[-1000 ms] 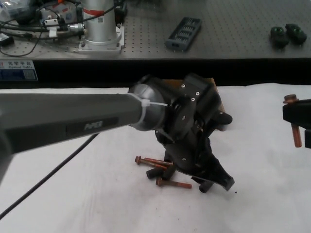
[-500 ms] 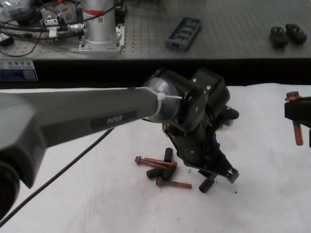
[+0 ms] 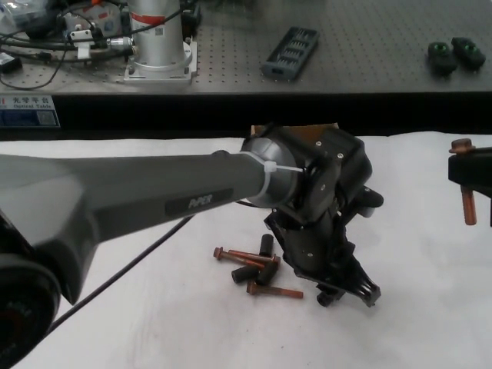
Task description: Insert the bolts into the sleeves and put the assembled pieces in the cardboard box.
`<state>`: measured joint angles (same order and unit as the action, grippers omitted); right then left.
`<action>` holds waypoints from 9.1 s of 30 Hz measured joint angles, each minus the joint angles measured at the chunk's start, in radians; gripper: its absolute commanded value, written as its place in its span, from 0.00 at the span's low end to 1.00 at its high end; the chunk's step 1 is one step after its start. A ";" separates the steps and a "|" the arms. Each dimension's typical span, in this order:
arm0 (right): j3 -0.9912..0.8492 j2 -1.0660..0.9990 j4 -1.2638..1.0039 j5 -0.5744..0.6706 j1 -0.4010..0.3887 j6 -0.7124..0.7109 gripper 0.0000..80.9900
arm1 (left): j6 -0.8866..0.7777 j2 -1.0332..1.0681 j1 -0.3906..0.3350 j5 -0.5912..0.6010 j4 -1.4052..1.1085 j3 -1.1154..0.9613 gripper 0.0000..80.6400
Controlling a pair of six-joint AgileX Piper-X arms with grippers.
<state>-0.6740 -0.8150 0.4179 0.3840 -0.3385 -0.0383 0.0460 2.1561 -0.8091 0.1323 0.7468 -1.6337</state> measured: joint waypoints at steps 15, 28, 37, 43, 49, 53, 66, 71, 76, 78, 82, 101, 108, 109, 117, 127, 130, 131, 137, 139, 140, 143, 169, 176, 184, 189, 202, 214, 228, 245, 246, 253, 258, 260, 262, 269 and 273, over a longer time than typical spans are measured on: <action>0.000 0.000 -0.003 0.000 0.000 0.000 0.05 | 0.019 0.004 -0.003 -0.002 0.047 0.000 0.36; 0.000 0.000 -0.020 0.001 0.000 0.000 0.05 | 0.036 0.007 -0.033 -0.002 0.057 0.000 0.36; 0.000 0.000 -0.020 0.001 0.000 0.011 0.05 | 0.036 0.017 -0.049 -0.002 0.057 -0.005 0.33; 0.000 0.000 -0.020 0.001 0.000 0.020 0.05 | 0.033 0.020 -0.049 -0.036 0.058 -0.007 0.23; 0.000 0.000 -0.020 0.001 0.000 0.022 0.05 | 0.029 0.028 -0.051 -0.053 0.069 -0.026 0.13; 0.000 0.000 -0.020 0.001 0.000 0.022 0.05 | 0.029 0.036 -0.051 -0.055 0.068 -0.050 0.02; 0.000 0.000 -0.058 0.041 0.023 0.022 0.05 | 0.022 -0.141 0.056 0.151 0.058 -0.071 0.02; 0.000 0.000 -0.119 0.124 0.059 0.071 0.05 | 0.017 -0.283 0.106 0.218 0.047 -0.023 0.02; 0.000 -0.020 -0.142 0.192 0.075 0.114 0.05 | -0.059 -0.541 0.108 0.272 -0.089 0.275 0.02; 0.000 -0.042 -0.159 0.220 0.075 0.133 0.05 | -0.138 -0.635 0.108 0.287 -0.237 0.417 0.02; 0.000 -0.119 -0.272 0.287 0.075 0.256 0.05 | -0.223 -0.719 0.108 0.295 -0.405 0.555 0.02; 0.187 -0.262 -0.909 0.371 0.058 0.818 0.05 | -0.630 -0.823 0.069 0.283 -1.221 1.066 0.02; 0.244 -0.262 -0.920 0.347 -0.016 0.848 0.05 | -0.753 -0.823 0.069 0.267 -1.367 1.166 0.02; 0.244 -0.262 -0.916 0.338 -0.032 0.844 0.05 | -0.766 -0.823 0.067 0.262 -1.380 1.173 0.02; 0.244 -0.345 -0.909 0.327 -0.133 0.831 0.05 | -0.800 -0.823 0.067 0.260 -1.417 1.227 0.02; 0.244 -0.418 -0.914 0.332 -0.160 0.821 0.05 | -0.773 -0.823 0.067 0.370 -1.415 1.279 0.02; 0.244 -0.434 -0.916 0.337 -0.160 0.816 0.05 | -0.739 -0.823 0.067 0.394 -1.415 1.279 0.02; 0.244 -0.436 -0.916 0.337 -0.160 0.815 0.05 | -0.723 -0.823 0.067 0.398 -1.415 1.279 0.02; 0.244 -0.439 -0.913 0.338 -0.160 0.797 0.05 | -0.583 -0.823 0.067 0.404 -1.317 1.279 0.02; 0.244 -0.439 -0.898 0.338 -0.160 0.779 0.05 | -0.544 -0.823 0.067 0.405 -1.294 1.279 0.02; 0.244 -0.439 -0.888 0.338 -0.160 0.770 0.05 | -0.541 -0.823 0.067 0.405 -1.294 1.279 0.02; 0.244 -0.442 -0.870 0.338 -0.160 0.756 0.05 | -0.515 -0.823 0.067 0.405 -1.287 1.279 0.02; 0.244 -0.444 -0.857 0.338 -0.268 0.741 0.05 | -0.462 -0.823 0.067 0.480 -1.277 1.248 0.02; 0.244 -0.444 -0.857 0.338 -0.268 0.741 0.05 | -0.504 -0.823 0.067 0.481 -1.283 1.245 0.02; 0.244 -0.444 -0.857 0.338 -0.268 0.741 0.05 | -0.517 -0.823 0.067 0.481 -1.288 1.240 0.02; 0.244 -0.444 -0.857 0.361 -0.268 0.741 0.05 | -0.594 -0.823 0.070 0.481 -1.288 1.240 0.02; 0.244 -0.444 -0.873 0.367 -0.268 0.741 0.05 | -0.739 -0.823 0.108 0.466 -1.357 1.239 0.02; 0.241 -0.444 -0.879 0.402 -0.270 0.736 0.04 | -0.780 -0.823 0.111 0.433 -1.432 1.239 0.02; 0.242 -0.433 -0.872 0.461 -0.133 0.804 0.45 | -0.739 -0.823 0.119 0.401 -1.529 1.210 0.02; 0.242 -0.109 -0.558 0.524 -0.056 0.770 0.26 | -0.421 -0.544 0.255 0.418 -1.197 0.738 0.02; 0.242 -0.095 -0.530 0.526 -0.056 0.757 0.22 | -0.397 -0.512 0.264 0.423 -1.161 0.697 0.02; 0.242 0.020 -0.303 0.530 -0.056 0.656 0.11 | -0.287 -0.347 0.294 0.432 -0.980 0.483 0.02; 0.242 0.098 -0.156 0.521 -0.056 0.596 0.11 | -0.271 -0.234 0.309 0.431 -0.947 0.356 0.02; 0.242 0.156 -0.050 0.496 -0.056 0.557 0.11 | -0.271 -0.194 0.316 0.431 -0.937 0.316 0.02; 0.243 0.207 0.029 0.483 -0.056 0.532 0.11 | -0.271 -0.162 0.323 0.431 -0.929 0.279 0.02; 0.270 0.269 0.085 0.480 -0.056 0.539 0.11 | -0.233 -0.048 0.333 0.431 -0.911 0.174 0.02; 0.278 0.278 0.116 0.479 -0.056 0.547 0.11 | -0.230 0.007 0.338 0.431 -0.908 0.129 0.02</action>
<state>-0.3956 -0.5368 0.5340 0.8632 -0.3944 0.5082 -0.1841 2.1631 -0.4716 0.5637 -0.1614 -1.5051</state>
